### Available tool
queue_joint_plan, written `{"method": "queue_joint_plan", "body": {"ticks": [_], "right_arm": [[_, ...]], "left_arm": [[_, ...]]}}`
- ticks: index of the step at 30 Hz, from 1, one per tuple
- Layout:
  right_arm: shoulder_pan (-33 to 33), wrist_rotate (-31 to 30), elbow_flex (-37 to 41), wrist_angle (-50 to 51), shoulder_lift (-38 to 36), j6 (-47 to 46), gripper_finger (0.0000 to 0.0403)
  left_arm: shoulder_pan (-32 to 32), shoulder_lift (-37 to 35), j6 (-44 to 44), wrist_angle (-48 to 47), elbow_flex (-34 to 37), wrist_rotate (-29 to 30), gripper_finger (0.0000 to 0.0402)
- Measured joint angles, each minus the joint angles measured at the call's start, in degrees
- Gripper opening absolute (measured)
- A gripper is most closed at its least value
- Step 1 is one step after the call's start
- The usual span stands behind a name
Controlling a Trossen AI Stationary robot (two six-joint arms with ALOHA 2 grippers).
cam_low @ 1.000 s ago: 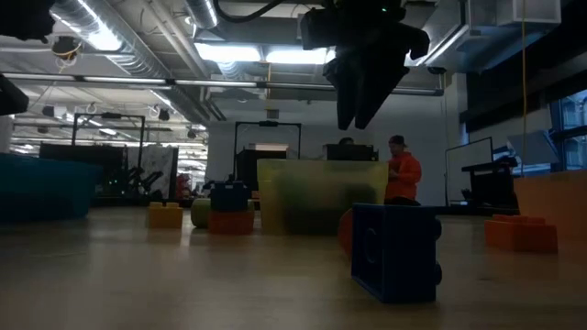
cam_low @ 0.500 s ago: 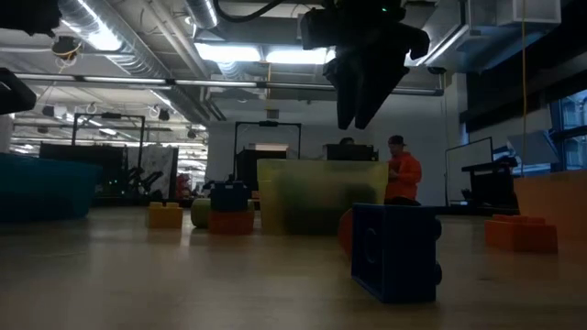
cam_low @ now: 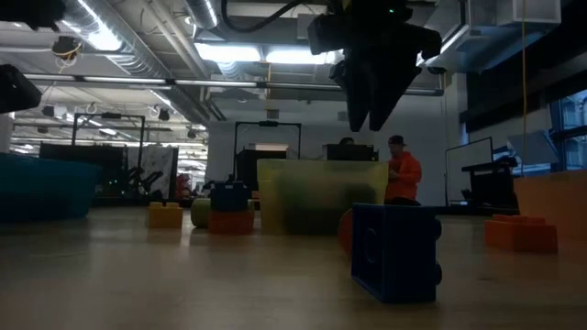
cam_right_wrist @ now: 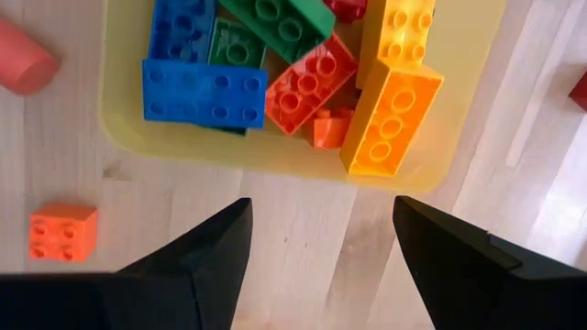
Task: Sort blocks by size
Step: Put the red 4 stud game piece into the orange bin
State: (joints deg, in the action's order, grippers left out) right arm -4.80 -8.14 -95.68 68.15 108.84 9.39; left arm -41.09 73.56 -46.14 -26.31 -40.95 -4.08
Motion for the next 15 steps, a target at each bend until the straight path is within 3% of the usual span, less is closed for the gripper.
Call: {"method": "queue_joint_plan", "body": {"ticks": [15], "right_arm": [[0.00, 0.00, 0.00, 0.10, 0.00, -0.11, 0.0266]], "left_arm": [[-2.07, 5.92, 0.73, -0.44, 0.00, 1.33, 0.0249]]}}
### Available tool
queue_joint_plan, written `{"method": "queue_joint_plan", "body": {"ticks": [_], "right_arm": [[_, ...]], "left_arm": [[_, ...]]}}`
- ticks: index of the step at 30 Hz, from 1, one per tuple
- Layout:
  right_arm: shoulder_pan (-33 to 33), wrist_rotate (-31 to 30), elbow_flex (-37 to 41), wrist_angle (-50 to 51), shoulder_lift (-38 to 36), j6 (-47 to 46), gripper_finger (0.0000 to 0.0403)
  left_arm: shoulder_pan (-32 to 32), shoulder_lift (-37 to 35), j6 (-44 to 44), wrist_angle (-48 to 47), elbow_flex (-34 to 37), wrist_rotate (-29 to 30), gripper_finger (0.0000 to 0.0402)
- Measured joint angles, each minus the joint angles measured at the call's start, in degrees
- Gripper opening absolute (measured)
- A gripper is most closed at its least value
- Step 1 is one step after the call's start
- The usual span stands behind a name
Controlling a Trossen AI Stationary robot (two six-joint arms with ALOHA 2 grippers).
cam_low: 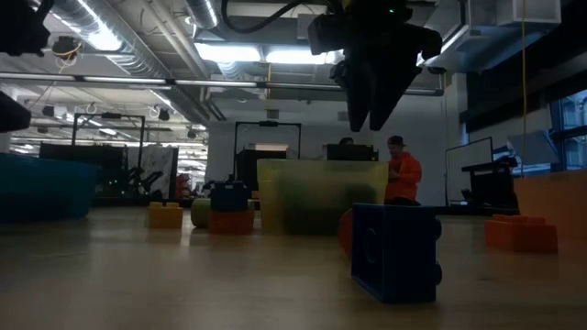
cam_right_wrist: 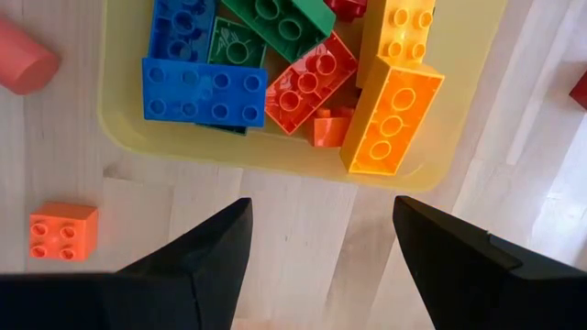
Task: Sort blocks by size
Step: Put the red 4 stud game piece into the orange bin
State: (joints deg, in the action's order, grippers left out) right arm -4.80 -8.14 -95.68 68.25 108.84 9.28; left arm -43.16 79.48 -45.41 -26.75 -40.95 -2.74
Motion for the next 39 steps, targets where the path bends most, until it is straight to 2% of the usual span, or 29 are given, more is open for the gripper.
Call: {"method": "queue_joint_plan", "body": {"ticks": [10, 13, 21, 25, 32, 39], "right_arm": [[0.00, 0.00, 0.00, 0.20, 0.00, 0.00, 0.0266], [0.02, 0.00, 0.04, 1.91, -0.79, 0.00, 0.0266], [0.58, -0.04, 0.13, 2.90, -7.70, -0.02, 0.0266], [2.46, -0.28, 2.41, 1.25, -11.68, -0.02, 0.0266], [8.91, 1.34, 12.35, -5.70, -18.77, 0.57, 0.0266], [14.68, 3.57, 21.38, -22.11, -24.57, 6.94, 0.0266]], "left_arm": [[-0.04, 2.17, 0.45, 0.26, 0.00, -0.02, 0.0246], [-0.04, 2.17, 0.66, 0.30, 0.00, -0.02, 0.0224], [-0.04, 2.12, 0.53, 0.70, -0.02, -0.74, 0.0120], [0.04, 2.02, -0.67, 0.90, -0.02, -0.97, 0.0119], [2.54, -0.62, -6.71, 0.89, -0.43, -1.14, 0.0119], [9.05, -3.85, -2.89, 0.96, -4.13, 1.35, 0.0119]]}}
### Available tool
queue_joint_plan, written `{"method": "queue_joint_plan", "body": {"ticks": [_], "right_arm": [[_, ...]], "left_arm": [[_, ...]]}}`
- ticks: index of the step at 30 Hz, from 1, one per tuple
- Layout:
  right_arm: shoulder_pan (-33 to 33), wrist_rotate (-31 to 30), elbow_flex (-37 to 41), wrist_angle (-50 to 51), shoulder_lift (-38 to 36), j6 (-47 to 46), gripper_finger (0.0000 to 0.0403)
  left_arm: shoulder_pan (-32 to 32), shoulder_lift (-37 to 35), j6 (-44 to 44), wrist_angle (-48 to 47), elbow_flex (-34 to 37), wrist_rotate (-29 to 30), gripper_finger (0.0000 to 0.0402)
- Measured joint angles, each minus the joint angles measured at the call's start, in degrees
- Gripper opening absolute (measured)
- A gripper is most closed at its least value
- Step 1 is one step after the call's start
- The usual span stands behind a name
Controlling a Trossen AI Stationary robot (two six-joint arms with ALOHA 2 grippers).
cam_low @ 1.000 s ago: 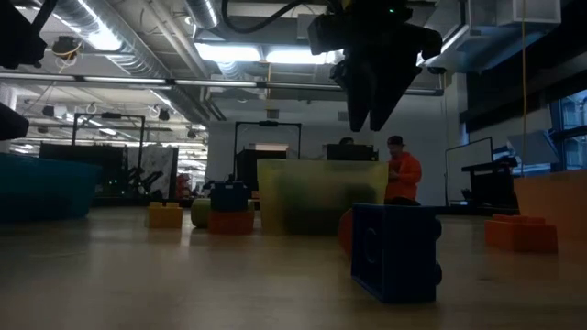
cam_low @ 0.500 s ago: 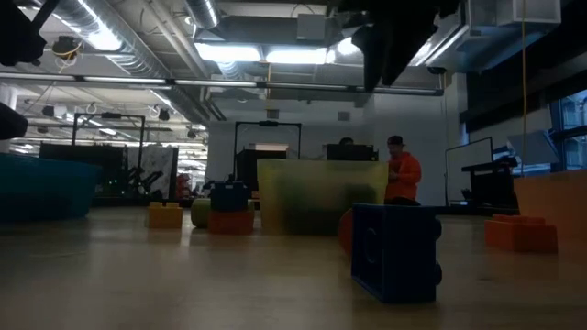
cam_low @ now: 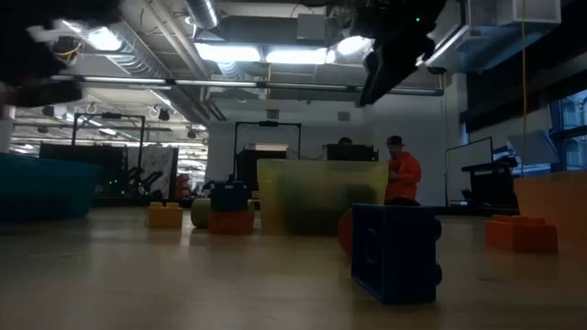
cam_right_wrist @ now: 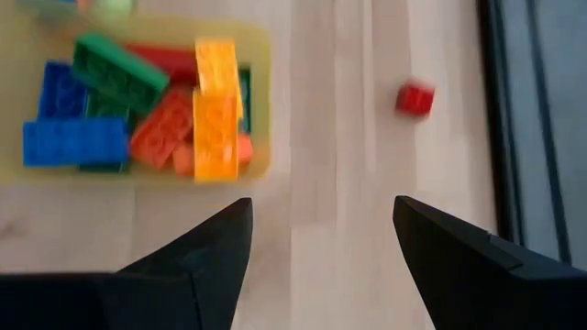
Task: Sort blocks by size
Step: Put the red 4 stud game piece into the orange bin
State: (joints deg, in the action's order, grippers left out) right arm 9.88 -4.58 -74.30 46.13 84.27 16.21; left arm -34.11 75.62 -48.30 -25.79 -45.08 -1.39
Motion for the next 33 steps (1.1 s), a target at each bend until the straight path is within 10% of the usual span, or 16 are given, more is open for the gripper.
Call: {"method": "queue_joint_plan", "body": {"ticks": [13, 33], "right_arm": [[0.27, 2.72, 6.60, -16.74, -0.02, 16.52, 0.0266], [-8.17, 19.24, 6.60, -36.24, 0.87, 36.57, 0.0266]], "left_arm": [[20.35, -0.64, 20.52, 11.82, -2.30, 14.88, 0.0123], [35.16, -0.62, 24.28, 26.03, -2.30, -17.75, 0.0125]]}}
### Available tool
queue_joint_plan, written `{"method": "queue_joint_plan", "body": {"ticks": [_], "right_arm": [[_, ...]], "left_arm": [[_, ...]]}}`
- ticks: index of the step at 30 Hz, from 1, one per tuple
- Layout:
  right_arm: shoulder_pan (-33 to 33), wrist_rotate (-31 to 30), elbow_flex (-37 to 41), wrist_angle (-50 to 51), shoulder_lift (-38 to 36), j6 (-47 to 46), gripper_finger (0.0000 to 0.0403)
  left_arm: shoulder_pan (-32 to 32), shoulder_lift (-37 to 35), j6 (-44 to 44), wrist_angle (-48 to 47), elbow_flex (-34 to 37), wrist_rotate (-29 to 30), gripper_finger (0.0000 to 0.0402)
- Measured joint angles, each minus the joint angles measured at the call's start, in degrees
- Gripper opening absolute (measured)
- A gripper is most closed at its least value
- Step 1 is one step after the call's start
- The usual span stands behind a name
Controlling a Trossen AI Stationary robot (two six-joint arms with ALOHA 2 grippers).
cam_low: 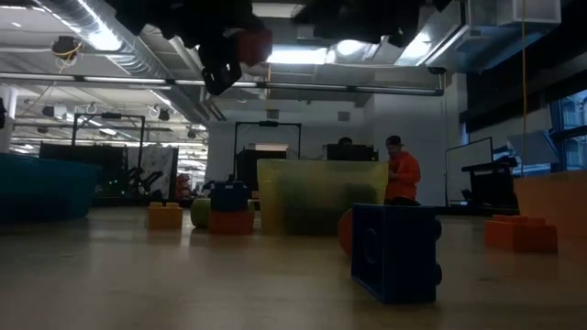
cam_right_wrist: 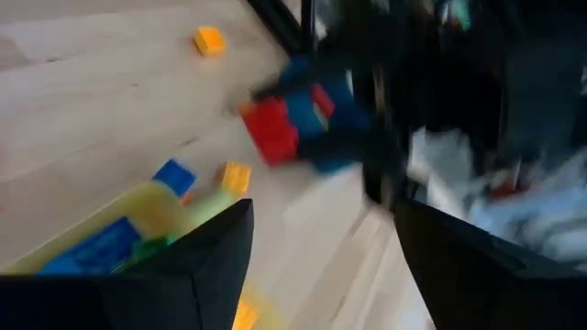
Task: Sort blocks by size
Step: Put the red 4 stud game piece into the orange bin
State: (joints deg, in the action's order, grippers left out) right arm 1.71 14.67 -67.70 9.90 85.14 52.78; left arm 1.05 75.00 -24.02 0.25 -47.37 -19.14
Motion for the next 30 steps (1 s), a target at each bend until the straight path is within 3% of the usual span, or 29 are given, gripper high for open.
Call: {"method": "queue_joint_plan", "body": {"ticks": [6, 12, 30], "right_arm": [[-2.77, 1.25, -0.02, -3.85, 1.09, 7.71, 0.0266], [-2.86, 2.96, -0.02, -5.19, 4.12, 7.73, 0.0266], [-2.83, 6.65, -0.04, -12.16, 7.06, 7.54, 0.0266]], "left_arm": [[1.52, 0.00, -2.71, 2.94, 0.00, -3.35, 0.0125], [1.89, 0.00, -4.09, 6.79, 0.00, -3.37, 0.0125], [2.04, 0.04, -2.73, 6.81, 0.02, -2.37, 0.0125]]}}
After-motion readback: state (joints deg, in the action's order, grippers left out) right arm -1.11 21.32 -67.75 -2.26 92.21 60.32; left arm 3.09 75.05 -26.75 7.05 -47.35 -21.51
